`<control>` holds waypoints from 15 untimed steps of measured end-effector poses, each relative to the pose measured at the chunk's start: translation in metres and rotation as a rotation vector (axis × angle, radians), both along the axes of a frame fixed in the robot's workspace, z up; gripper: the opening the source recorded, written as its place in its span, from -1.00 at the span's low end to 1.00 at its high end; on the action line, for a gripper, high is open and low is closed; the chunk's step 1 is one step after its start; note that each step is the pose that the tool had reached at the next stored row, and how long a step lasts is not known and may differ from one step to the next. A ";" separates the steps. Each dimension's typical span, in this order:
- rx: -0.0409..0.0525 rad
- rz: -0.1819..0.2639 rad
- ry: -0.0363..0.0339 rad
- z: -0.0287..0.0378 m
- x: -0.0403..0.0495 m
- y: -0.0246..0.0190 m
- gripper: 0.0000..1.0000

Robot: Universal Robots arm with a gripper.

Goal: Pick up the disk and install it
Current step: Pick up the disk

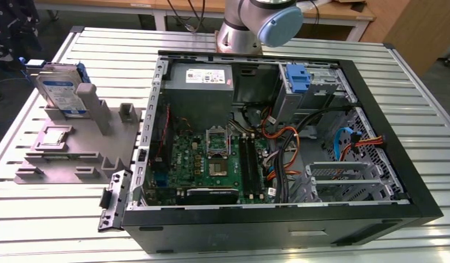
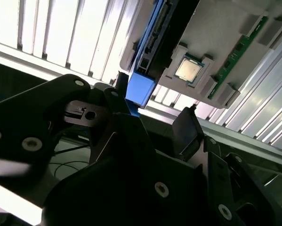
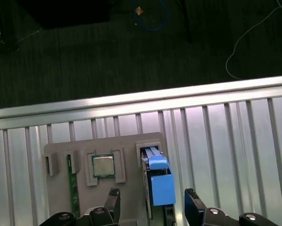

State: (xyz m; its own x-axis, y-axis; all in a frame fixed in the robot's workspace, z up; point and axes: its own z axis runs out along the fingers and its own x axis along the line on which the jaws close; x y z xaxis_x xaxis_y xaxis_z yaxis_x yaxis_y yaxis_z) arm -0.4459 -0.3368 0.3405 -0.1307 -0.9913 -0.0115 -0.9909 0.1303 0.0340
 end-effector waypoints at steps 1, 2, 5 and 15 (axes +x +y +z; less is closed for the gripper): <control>0.0000 0.004 0.0000 -0.0017 0.0000 0.0010 0.29; 0.0002 0.007 -0.0003 -0.0035 0.0000 0.0020 0.29; 0.0017 0.018 -0.0025 -0.0091 -0.0003 0.0042 0.29; 0.0152 0.071 -0.0054 -0.0247 -0.0037 0.0045 0.29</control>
State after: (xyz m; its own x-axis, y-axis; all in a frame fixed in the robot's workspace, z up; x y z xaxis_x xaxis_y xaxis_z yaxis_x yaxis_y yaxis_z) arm -0.4495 -0.3323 0.3158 -0.0599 -0.9978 -0.0272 -0.9978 0.0591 0.0301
